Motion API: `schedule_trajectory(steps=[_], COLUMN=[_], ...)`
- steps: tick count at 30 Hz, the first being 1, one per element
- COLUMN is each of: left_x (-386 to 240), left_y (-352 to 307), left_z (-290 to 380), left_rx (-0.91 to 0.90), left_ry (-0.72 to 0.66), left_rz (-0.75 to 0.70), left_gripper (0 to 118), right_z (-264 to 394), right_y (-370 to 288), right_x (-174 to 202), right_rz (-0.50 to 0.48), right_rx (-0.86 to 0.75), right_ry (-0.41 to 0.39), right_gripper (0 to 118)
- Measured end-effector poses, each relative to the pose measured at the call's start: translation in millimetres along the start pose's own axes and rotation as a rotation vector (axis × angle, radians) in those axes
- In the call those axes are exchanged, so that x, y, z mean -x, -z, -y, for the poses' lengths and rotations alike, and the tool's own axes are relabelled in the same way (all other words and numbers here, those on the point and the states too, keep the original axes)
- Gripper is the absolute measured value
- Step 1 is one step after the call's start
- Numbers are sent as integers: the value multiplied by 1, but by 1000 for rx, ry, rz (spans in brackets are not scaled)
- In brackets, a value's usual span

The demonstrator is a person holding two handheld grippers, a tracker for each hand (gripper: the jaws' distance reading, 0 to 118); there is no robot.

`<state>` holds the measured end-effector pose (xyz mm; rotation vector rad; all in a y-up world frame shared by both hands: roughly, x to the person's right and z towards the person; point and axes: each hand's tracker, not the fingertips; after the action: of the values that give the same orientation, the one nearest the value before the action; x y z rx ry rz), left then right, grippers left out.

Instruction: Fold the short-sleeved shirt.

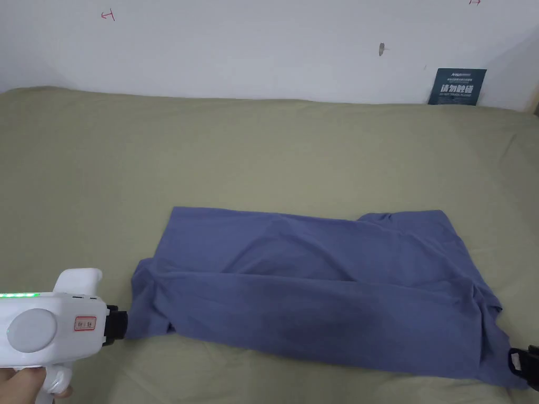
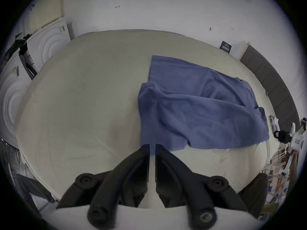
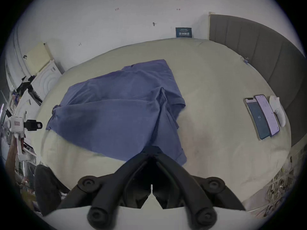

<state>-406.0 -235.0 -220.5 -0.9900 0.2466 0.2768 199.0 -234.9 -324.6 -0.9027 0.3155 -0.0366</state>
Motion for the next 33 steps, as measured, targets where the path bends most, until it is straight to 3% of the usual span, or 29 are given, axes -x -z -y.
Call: schedule_trajectory(steps=[1,2,4,5,9,11,12,13,15,16,17,18,19,23,26,27,28,29,31,33], left_x=[1,1,1,0,-5,-8,-11,-12,-12,-13,-15,-17,-18,-16,-16,-17,-17,-18,-20,-18], left_y=[2,5,18,23,46,57,60,61,57,54,53,54,56,55,55,54,53,50,44,39], left_z=[-1,-3,-6,-6,-12,-12,-11,-11,-10,-9,-10,-10,-11,-12,-13,-13,-14,-14,-15,-17], left_rx=[8,19,46,48,61,79,78,77,52,19,33,43,48,54,57,59,61,61,56,48], left_ry=[-9,-18,-25,-24,-1,31,29,27,10,-4,-5,3,26,18,15,17,22,31,51,63], left_rz=[13,16,14,-5,-60,-88,-89,-92,-86,-48,-14,-36,-48,-43,-42,-43,-44,-46,-51,-54], left_gripper=[8,26,114,118,114,100,82,52,14,6,6,6,6,6,6,6,6,6,6,6], right_z=[0,-1,-1,-1,-3,-4,-5,-5,-6,-7,-8,-7,-7,-13,-14,-13,-12,-9,-11,-12], right_y=[0,0,2,3,9,15,18,20,21,22,22,33,38,57,78,80,78,74,63,56], right_x=[-1,0,0,-1,0,-1,-3,-5,-4,-5,-7,-15,-16,-18,-22,-22,-19,-17,-15,-13], right_rz=[4,4,7,10,20,28,30,30,43,46,45,73,66,75,64,45,87,118,57,75], right_rx=[-3,1,9,9,13,19,27,34,41,43,45,53,56,83,177,162,150,114,130,98], right_ry=[3,3,-1,-1,5,13,15,16,15,12,13,12,17,-4,26,10,-38,-65,-15,-31], right_gripper=[2,2,2,2,2,2,2,2,2,11,36,68,76,76,73,67,25,9,8,8])
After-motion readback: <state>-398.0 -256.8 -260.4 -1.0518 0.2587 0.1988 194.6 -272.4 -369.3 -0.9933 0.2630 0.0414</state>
